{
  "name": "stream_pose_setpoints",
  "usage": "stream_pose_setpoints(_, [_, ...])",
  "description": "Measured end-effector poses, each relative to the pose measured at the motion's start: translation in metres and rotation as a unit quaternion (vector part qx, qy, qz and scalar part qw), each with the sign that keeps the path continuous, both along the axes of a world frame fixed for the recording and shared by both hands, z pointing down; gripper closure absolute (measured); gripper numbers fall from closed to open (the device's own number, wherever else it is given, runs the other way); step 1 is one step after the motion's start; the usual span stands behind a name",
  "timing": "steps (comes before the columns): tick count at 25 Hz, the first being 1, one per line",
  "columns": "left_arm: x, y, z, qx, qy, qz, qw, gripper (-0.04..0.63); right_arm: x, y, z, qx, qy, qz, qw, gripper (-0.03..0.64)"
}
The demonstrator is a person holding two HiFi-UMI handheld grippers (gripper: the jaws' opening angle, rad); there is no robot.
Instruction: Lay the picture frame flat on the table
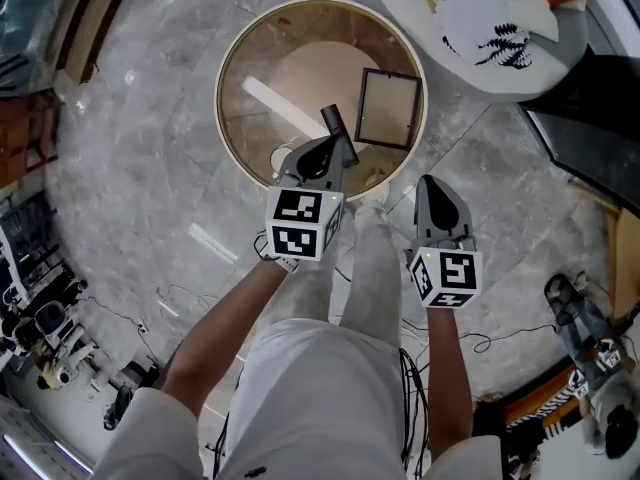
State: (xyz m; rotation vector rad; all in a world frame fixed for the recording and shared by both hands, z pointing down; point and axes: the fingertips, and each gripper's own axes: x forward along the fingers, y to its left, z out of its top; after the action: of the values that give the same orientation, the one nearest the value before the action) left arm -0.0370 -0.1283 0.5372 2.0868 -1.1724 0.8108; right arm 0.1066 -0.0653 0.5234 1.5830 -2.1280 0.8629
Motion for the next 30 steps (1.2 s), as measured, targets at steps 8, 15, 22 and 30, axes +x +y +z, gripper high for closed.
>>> stream_pose_setpoints(8, [-0.013, 0.019, -0.107, 0.053, 0.016, 0.014, 0.9984, 0.591, -0.004, 0.014, -0.082, 0.021, 0.04, -0.037, 0.998, 0.612])
stream_pose_setpoints(15, [-0.026, 0.045, -0.176, 0.088, 0.032, 0.017, 0.9955, 0.591, -0.01, 0.024, -0.148, 0.05, 0.052, -0.043, 0.996, 0.611])
stream_pose_setpoints(22, [-0.045, 0.059, -0.225, 0.11, 0.052, -0.003, 0.9926, 0.591, -0.016, 0.034, -0.194, 0.074, 0.053, -0.051, 0.995, 0.611])
stream_pose_setpoints(30, [-0.064, 0.07, -0.266, 0.143, 0.065, -0.007, 0.9875, 0.591, -0.029, 0.035, -0.238, 0.113, 0.051, -0.058, 0.991, 0.611])
